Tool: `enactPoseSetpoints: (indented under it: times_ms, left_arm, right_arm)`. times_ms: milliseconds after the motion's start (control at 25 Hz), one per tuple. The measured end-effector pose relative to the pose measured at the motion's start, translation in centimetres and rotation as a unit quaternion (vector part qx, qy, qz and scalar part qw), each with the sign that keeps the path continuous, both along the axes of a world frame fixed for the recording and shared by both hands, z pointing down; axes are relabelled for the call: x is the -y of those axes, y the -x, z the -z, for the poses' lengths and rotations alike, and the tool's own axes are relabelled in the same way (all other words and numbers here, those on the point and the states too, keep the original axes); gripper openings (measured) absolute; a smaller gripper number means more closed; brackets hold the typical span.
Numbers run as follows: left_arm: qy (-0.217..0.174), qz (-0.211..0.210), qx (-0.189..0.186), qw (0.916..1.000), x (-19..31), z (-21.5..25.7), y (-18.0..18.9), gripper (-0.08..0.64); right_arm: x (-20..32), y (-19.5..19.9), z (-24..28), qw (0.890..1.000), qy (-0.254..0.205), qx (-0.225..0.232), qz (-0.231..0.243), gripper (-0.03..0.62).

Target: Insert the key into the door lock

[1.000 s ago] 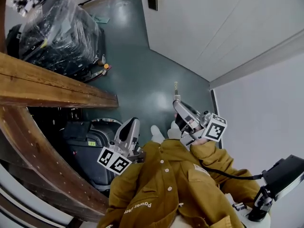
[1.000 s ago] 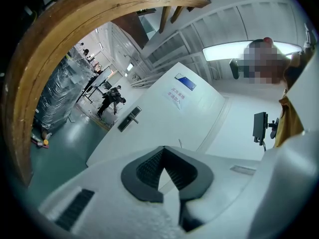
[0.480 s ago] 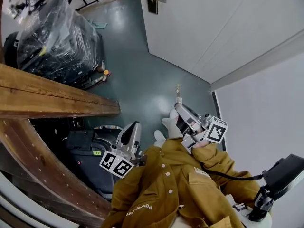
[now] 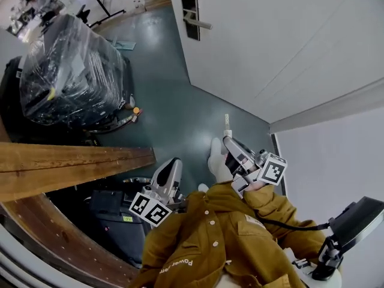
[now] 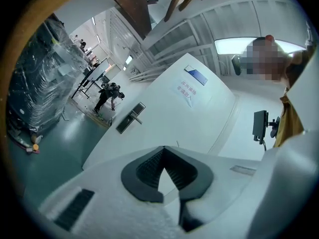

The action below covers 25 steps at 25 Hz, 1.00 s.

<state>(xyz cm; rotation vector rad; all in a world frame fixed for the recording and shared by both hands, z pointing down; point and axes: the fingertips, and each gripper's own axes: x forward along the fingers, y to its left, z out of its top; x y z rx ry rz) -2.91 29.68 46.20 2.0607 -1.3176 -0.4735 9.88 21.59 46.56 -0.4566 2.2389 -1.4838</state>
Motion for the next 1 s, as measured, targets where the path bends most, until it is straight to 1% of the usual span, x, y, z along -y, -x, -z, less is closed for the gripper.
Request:
enactPoseSetpoints:
  times_ms: [80, 200, 400, 520, 680, 760, 880, 1000]
  left_arm:
    - [0.000, -0.010, -0.001, 1.0000, 3.7, 0.6, -0.2, 0.002]
    - [-0.005, -0.019, 0.009, 0.9998, 9.4, 2.0, -0.3, 0.002]
    - [-0.015, -0.017, 0.019, 0.9996, 17.1, 3.5, -0.2, 0.002]
    - [-0.014, -0.022, 0.018, 0.9995, 20.6, 3.7, 0.4, 0.002]
    - [-0.013, -0.042, 0.022, 0.9988, 25.6, 4.0, 1.8, 0.002]
    - [-0.010, -0.049, 0.014, 0.9986, 28.2, 3.9, 3.0, 0.002]
    - [-0.001, -0.064, -0.016, 0.9978, 32.9, 3.4, 5.2, 0.014]
    - [0.012, -0.099, -0.041, 0.9942, 38.3, 3.1, 7.3, 0.028]
  right_arm:
    - [3.4, -0.1, 0.2, 1.000, 0.002, 0.000, -0.004, 0.028]
    - [8.1, 0.1, 1.3, 1.000, -0.002, 0.005, 0.001, 0.028]
    - [14.5, 0.5, 2.5, 1.000, -0.009, 0.011, 0.020, 0.028]
    - [17.0, 0.7, 2.8, 1.000, -0.007, 0.017, 0.024, 0.028]
    - [19.9, 1.3, 2.8, 0.999, -0.005, 0.015, 0.028, 0.028]
    - [21.1, 2.0, 2.6, 1.000, -0.002, 0.014, 0.028, 0.028]
    - [22.7, 3.1, 2.2, 1.000, 0.001, 0.011, 0.027, 0.028]
    - [24.8, 4.4, 2.6, 1.000, -0.003, 0.006, 0.017, 0.028]
